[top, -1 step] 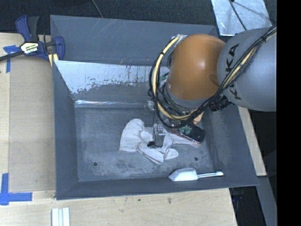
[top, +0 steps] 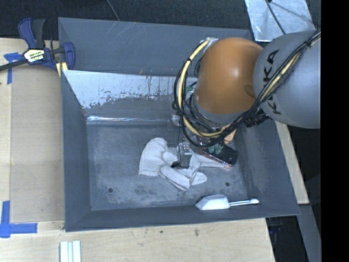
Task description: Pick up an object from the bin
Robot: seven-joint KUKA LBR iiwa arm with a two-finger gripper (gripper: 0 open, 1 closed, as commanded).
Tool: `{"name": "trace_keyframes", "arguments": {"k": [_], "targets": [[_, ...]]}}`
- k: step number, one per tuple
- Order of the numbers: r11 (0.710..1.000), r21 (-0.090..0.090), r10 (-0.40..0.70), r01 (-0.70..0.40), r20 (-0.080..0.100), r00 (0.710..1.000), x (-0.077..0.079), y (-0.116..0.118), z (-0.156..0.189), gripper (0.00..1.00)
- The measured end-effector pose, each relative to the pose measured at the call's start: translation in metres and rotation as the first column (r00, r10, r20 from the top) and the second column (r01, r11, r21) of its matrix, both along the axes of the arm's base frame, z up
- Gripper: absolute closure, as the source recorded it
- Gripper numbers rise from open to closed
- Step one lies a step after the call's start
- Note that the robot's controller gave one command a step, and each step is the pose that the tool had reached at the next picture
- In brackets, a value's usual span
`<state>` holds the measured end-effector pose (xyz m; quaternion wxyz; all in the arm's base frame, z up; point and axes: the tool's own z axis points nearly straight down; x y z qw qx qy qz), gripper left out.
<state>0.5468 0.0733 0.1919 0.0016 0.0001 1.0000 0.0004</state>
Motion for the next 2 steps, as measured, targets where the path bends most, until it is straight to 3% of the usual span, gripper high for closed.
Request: {"name": "trace_keyframes", "arguments": {"k": [1,2], "targets": [[0.994,-0.001,0.111,-0.111,0.003,0.994,0.004,-0.045,-0.059,0.0],[0.908,-0.003,0.419,-0.419,0.002,0.908,0.04,-0.019,-0.101,0.0]]}}
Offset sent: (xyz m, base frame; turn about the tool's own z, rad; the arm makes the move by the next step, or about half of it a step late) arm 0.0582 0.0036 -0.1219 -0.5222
